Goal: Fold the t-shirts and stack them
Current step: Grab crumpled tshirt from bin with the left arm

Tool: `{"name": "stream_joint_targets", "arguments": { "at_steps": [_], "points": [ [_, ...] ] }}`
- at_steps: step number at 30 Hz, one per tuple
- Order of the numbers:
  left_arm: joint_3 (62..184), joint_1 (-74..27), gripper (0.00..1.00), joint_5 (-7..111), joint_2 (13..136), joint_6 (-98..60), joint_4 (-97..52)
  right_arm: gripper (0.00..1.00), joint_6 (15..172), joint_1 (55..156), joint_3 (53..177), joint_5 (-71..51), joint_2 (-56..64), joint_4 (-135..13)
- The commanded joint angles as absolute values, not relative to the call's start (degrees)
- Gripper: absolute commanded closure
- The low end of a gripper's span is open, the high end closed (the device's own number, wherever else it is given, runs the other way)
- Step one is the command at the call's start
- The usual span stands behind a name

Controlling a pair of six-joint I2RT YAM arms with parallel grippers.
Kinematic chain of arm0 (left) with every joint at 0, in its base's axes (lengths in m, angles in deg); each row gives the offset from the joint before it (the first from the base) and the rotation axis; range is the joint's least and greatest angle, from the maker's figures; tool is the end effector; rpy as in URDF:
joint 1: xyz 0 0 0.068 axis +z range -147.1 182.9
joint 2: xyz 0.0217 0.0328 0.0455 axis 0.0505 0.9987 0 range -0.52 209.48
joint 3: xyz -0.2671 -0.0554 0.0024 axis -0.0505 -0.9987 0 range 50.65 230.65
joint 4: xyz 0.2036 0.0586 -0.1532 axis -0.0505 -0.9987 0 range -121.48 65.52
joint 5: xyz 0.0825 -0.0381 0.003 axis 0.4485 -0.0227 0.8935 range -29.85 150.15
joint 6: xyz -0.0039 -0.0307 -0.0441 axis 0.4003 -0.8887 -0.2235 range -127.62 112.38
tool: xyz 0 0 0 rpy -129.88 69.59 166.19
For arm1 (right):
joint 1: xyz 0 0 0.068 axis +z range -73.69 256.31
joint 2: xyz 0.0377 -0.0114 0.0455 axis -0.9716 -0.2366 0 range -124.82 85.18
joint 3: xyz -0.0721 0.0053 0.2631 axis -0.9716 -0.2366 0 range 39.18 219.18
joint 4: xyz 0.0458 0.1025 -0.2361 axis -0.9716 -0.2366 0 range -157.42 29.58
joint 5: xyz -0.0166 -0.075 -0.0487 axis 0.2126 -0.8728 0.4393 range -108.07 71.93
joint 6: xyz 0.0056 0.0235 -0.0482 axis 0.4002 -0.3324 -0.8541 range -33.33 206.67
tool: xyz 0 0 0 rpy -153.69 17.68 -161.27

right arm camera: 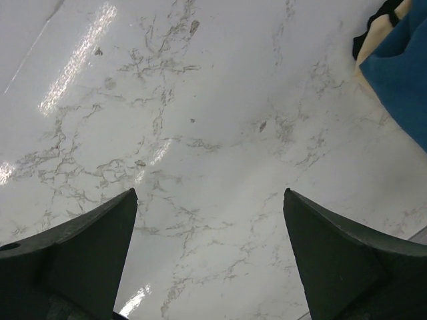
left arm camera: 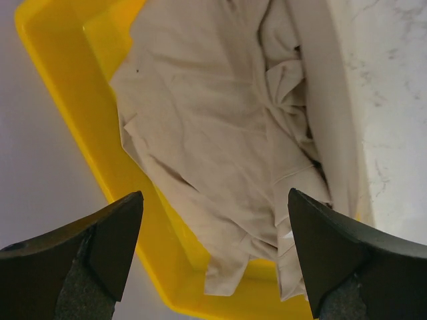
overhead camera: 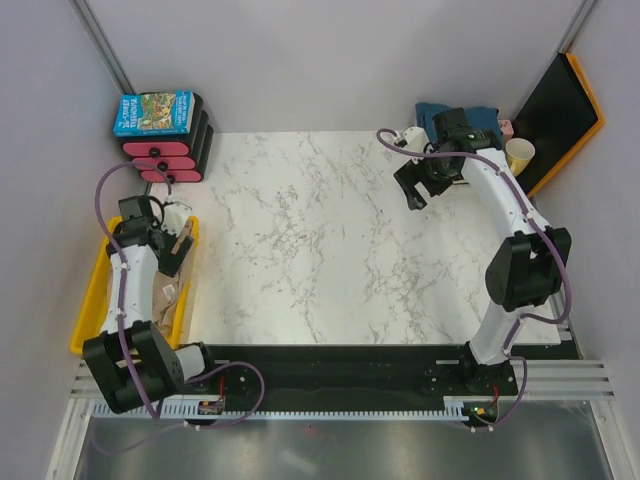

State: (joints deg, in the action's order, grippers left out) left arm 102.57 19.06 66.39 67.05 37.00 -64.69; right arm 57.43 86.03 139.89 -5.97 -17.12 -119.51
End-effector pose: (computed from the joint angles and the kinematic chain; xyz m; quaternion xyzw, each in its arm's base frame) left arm 0.2226 0.0685 0.2588 0.2191 0.9292 0.1932 0.2265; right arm 0.3695 0.0708 0.3298 -0.3459 0.8981 0.0578 0.2653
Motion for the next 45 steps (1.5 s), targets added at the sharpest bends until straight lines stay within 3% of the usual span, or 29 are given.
{"name": "stream_joint_targets", "arguments": {
  "at_steps": [1, 10, 27, 41, 42, 44, 45],
  "points": [
    [105.4, 25.3, 0.04, 64.91, 71.19, 39.57, -65.0, 0.02, 56.09, 87.73, 144.55, -5.23, -19.85, -125.63],
    [101.36, 27.59, 0.13, 57.61, 80.5, 41.42, -58.32, 0.02, 55.38, 91.07, 159.49, -7.96, -29.34, -129.59],
    [110.15, 29.97, 0.16, 38.98, 76.38, 42.65, -65.96, 0.02, 54.15, 93.27, 156.6, -10.42, -30.57, -128.18],
    [105.84, 29.97, 0.23, 42.83, 86.75, 42.91, -62.1, 0.02, 52.65, 95.38, 158.01, -11.39, -31.8, -127.83],
    [106.02, 29.97, 0.24, 43.01, 87.89, 42.83, -61.66, 0.02, 52.65, 95.65, 158.19, -11.39, -31.89, -127.83],
    [106.54, 29.97, 0.37, 43.19, 90.95, 43.09, -61.57, 0.02, 52.65, 96.09, 158.36, -11.39, -31.98, -127.48],
    [107.42, 29.97, 0.5, 43.1, 91.76, 43.18, -61.66, 0.02, 52.65, 96.18, 158.54, -11.48, -31.89, -127.39]
  ]
}}
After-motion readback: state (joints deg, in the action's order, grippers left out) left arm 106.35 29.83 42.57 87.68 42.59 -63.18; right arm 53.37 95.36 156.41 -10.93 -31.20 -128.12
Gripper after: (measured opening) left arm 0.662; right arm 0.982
